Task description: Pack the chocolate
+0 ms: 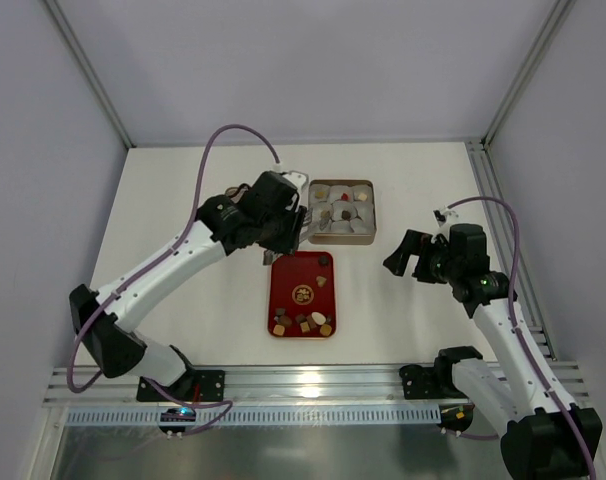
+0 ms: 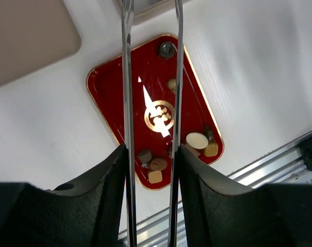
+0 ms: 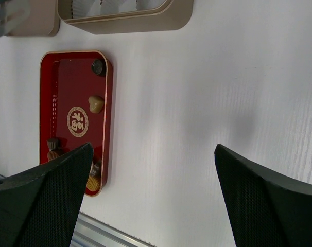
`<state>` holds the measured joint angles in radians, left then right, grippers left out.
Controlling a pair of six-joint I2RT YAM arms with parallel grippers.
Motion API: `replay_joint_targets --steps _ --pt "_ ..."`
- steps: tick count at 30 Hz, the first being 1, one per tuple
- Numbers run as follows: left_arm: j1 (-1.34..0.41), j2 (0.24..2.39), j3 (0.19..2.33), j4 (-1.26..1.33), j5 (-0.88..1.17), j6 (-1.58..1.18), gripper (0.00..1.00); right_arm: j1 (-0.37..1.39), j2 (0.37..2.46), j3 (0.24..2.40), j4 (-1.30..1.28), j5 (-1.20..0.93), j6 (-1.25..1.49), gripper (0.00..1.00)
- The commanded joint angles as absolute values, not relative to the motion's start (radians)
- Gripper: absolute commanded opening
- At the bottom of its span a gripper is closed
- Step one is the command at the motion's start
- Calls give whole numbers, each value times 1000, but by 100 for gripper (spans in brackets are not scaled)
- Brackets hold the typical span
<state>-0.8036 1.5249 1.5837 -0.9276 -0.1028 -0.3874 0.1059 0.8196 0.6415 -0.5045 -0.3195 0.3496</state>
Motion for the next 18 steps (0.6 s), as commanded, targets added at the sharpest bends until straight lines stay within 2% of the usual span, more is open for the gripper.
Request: replay_joint_targets --steps 1,8,18 --pt "-815 1416 1427 -873 -95 -426 42 113 834 661 -497 -288 331 100" --pt "-815 1296 1249 -844 -72 -428 42 117 818 643 -479 -267 336 100" --pt "-822 1334 1216 -787 -8 -417 43 143 851 652 -499 -236 341 100"
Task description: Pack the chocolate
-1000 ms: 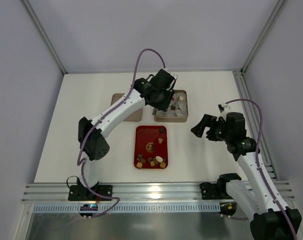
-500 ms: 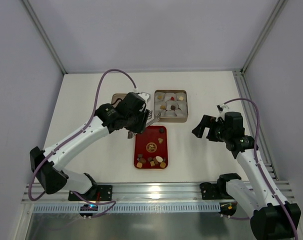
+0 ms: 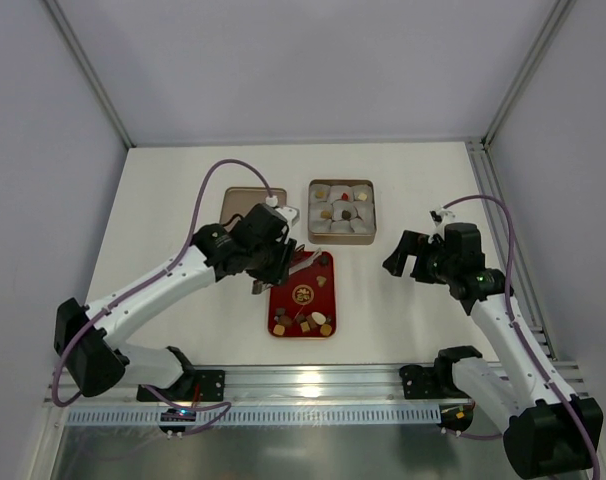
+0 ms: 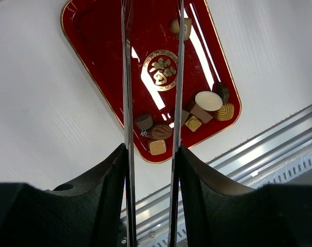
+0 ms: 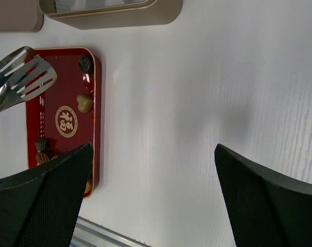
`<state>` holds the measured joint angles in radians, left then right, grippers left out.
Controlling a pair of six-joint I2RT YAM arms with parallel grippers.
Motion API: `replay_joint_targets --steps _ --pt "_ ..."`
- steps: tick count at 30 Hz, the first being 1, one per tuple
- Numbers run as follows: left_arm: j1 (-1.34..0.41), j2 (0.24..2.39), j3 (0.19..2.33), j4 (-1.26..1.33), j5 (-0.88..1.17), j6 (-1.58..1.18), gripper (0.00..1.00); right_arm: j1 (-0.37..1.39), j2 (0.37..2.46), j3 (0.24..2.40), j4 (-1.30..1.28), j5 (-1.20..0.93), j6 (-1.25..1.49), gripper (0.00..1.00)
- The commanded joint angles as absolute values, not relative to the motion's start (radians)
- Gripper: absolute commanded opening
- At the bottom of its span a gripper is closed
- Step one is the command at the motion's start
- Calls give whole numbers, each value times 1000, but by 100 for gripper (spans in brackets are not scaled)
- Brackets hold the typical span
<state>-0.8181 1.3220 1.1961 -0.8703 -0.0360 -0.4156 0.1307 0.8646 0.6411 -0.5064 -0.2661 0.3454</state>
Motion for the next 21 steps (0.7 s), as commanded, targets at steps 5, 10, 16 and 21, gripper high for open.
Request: replay_joint_targets --steps 5,10,16,21 --pt "-839 1417 1261 -778 -6 -413 43 144 847 657 -502 -230 341 100" --pt "-862 1470 1290 -773 -20 -411 42 146 835 670 -514 -251 339 100" --pt "-908 1525 1308 -759 -58 -407 42 146 828 667 -508 -298 334 100" --pt "-937 1584 1331 -765 -136 -419 42 144 828 666 -502 -327 330 100"
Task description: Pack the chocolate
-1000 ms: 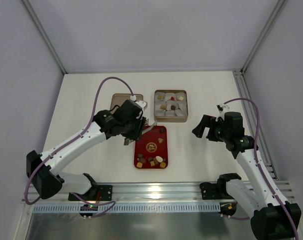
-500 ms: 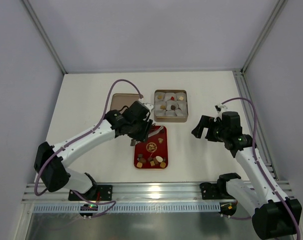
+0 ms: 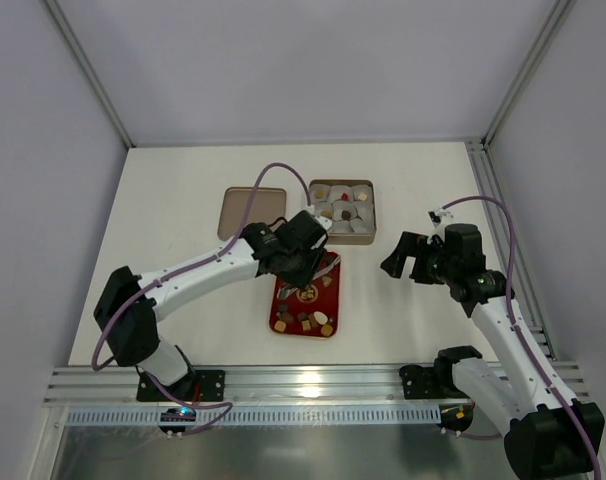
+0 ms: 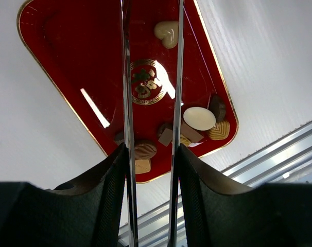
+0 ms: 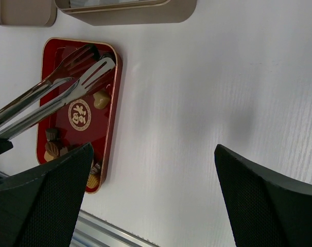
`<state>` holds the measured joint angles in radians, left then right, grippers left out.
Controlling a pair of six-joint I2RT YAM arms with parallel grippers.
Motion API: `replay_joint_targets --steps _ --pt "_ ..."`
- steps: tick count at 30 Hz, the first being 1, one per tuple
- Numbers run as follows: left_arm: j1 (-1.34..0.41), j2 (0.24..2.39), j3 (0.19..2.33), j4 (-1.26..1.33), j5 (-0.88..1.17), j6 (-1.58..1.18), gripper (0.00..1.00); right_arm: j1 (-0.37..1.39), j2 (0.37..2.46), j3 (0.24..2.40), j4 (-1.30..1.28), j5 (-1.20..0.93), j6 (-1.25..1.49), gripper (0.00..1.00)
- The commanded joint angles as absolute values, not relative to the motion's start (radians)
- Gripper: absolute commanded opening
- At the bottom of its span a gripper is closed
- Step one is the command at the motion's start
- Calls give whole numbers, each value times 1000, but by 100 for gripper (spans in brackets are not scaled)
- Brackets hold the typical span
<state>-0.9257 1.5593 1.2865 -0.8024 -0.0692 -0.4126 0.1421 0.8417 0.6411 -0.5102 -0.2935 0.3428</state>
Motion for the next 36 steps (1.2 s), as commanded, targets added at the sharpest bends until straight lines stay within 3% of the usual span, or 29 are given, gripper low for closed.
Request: replay_joint_targets --steps 1,20,36 --pt "-939 1592 1339 -768 -147 -419 42 146 828 666 -499 -330 328 100" --pt "-968 1652 1407 -816 -207 -403 31 153 816 653 -485 -347 328 100" --pt "-968 1505 1333 -896 -229 -414 29 169 831 649 -477 -341 330 100"
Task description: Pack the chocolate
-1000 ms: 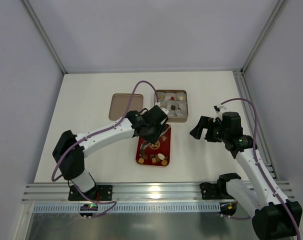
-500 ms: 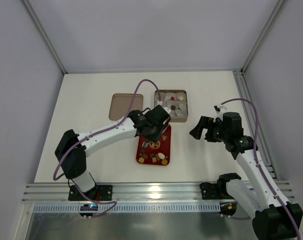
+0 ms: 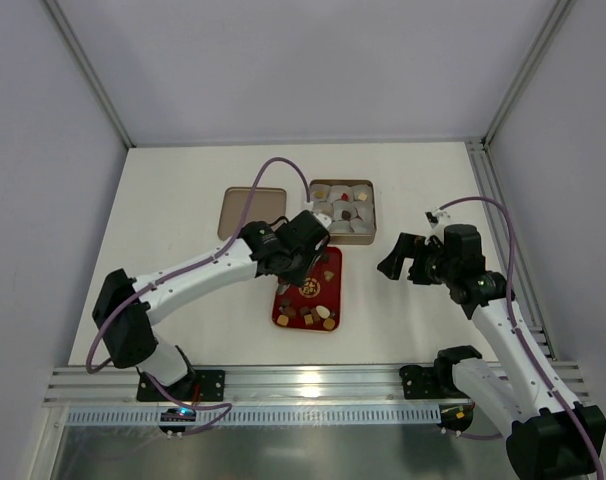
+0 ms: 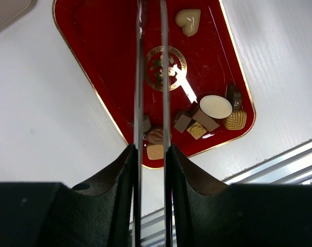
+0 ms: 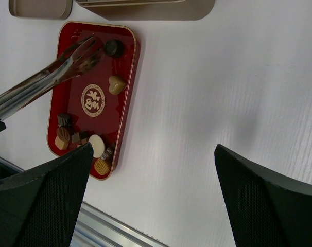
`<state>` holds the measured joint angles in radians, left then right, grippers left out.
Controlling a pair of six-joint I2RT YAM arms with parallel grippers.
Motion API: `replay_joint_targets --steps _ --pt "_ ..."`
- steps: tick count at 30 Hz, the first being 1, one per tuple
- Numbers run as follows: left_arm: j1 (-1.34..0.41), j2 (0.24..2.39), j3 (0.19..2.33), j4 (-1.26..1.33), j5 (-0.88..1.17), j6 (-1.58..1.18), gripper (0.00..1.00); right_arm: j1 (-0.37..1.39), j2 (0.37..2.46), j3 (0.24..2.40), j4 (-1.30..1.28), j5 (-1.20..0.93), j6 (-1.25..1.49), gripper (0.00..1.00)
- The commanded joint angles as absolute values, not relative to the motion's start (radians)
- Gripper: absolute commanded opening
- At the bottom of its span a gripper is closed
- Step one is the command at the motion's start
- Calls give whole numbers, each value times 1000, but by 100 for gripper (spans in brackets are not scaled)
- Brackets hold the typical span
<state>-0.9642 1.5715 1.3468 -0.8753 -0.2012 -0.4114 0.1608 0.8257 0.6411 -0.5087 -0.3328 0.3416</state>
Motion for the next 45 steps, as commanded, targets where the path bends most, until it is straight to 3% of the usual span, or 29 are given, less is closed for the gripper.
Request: replay_joint_targets --steps 1,20,45 --pt "-968 1497 1327 -896 -230 -416 29 169 831 649 -477 -339 328 100" --pt "-968 1548 1347 -825 -186 -414 38 181 838 647 -479 -337 331 100" --pt "-968 1671 1401 -761 -181 -420 40 184 844 646 -474 -342 330 100"
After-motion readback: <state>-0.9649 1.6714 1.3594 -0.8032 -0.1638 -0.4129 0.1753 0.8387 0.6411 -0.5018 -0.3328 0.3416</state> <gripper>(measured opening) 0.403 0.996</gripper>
